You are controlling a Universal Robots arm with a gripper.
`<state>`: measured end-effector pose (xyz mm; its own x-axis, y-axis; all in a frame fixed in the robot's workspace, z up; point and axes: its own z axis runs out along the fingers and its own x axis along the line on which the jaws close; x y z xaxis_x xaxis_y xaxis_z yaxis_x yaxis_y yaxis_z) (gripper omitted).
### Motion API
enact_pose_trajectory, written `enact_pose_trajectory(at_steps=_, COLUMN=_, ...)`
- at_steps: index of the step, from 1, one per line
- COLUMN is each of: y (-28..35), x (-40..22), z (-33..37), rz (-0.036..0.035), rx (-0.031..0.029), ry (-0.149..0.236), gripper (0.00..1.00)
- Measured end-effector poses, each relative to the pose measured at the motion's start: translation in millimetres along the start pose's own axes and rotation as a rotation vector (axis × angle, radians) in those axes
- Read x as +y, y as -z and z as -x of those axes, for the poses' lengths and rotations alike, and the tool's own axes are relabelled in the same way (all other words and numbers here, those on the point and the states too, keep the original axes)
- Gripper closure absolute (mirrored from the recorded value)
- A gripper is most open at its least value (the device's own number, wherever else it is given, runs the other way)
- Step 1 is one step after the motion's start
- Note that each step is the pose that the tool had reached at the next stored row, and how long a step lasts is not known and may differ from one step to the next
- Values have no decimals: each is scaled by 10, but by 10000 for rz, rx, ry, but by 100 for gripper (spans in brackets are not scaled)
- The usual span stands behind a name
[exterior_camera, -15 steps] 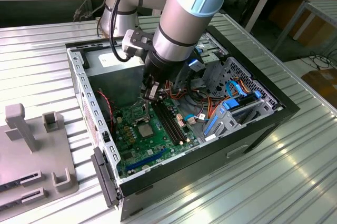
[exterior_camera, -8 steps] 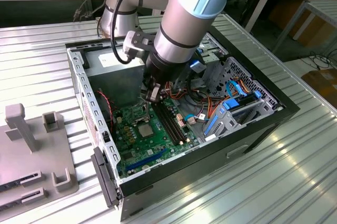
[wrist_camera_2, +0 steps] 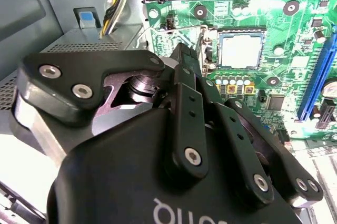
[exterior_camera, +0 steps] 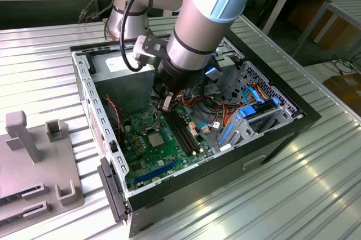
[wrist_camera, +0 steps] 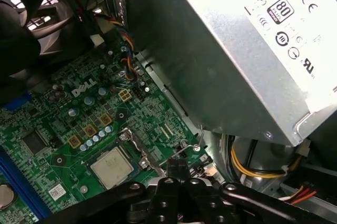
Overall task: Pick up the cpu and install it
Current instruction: 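Close the cpu cover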
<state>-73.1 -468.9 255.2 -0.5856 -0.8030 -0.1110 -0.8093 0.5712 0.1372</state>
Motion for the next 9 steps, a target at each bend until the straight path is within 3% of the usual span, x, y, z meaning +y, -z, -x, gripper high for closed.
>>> enact_pose_trajectory(at_steps=9, y=13, x=-45, z=-63, rz=4, rx=-1, ry=17, gripper=89)
